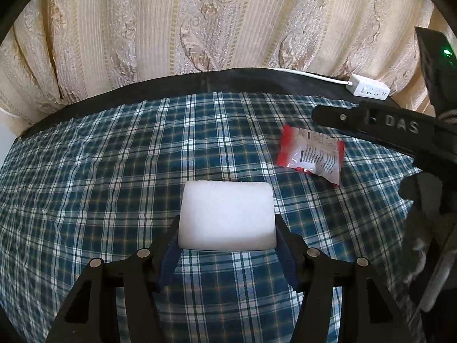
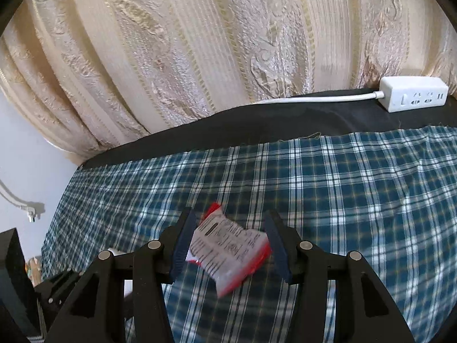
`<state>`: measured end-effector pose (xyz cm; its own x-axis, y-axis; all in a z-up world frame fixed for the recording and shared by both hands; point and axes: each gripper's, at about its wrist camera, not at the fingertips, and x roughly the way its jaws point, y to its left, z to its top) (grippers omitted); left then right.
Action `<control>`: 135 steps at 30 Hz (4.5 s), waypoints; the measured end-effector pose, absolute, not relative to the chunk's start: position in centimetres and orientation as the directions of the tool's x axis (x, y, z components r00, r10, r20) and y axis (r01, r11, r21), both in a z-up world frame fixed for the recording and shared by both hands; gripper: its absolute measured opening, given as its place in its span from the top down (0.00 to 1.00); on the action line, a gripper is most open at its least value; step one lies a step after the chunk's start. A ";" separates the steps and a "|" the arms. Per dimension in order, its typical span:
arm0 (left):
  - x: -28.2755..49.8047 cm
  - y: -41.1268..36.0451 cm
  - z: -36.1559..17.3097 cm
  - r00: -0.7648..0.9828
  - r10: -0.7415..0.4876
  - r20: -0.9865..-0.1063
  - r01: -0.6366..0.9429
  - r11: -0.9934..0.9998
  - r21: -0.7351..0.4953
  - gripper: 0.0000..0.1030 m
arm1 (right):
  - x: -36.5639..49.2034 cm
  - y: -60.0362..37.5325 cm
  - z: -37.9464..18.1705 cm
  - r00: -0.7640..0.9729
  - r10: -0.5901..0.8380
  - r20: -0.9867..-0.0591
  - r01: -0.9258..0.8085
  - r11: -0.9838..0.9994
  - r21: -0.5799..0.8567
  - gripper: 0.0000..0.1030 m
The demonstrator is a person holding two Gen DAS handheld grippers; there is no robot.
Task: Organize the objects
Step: 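Grasp the red-and-white snack packet with the right gripper, then carry the red packet into the clear bowl with the right gripper while the left gripper holds the sponge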
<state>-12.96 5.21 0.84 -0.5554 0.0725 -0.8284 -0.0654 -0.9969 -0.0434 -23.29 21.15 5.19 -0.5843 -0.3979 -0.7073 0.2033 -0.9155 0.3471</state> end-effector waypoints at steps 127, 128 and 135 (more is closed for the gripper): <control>-2.3 17.4 8.0 -0.637 0.286 -0.715 -0.414 -0.910 0.005 0.39 | 17.4 45.8 12.1 -0.733 0.244 -0.635 -0.485 -0.841 0.237 0.51; -2.2 17.5 8.0 -0.637 0.287 -0.716 -0.416 -0.909 0.005 0.39 | 17.7 46.0 12.1 -0.730 0.249 -0.636 -0.493 -0.837 0.237 0.51; -2.1 17.9 7.8 -0.619 0.304 -0.724 -0.434 -0.901 -0.007 0.39 | 18.5 48.7 10.9 -0.697 0.292 -0.655 -0.549 -0.805 0.224 0.51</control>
<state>-2.07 17.87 7.78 -0.6188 0.3041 -0.7243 -0.4340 -0.9009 -0.0075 18.46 48.66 10.93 -0.6968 0.2925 -0.6549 -0.5487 -0.8054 0.2242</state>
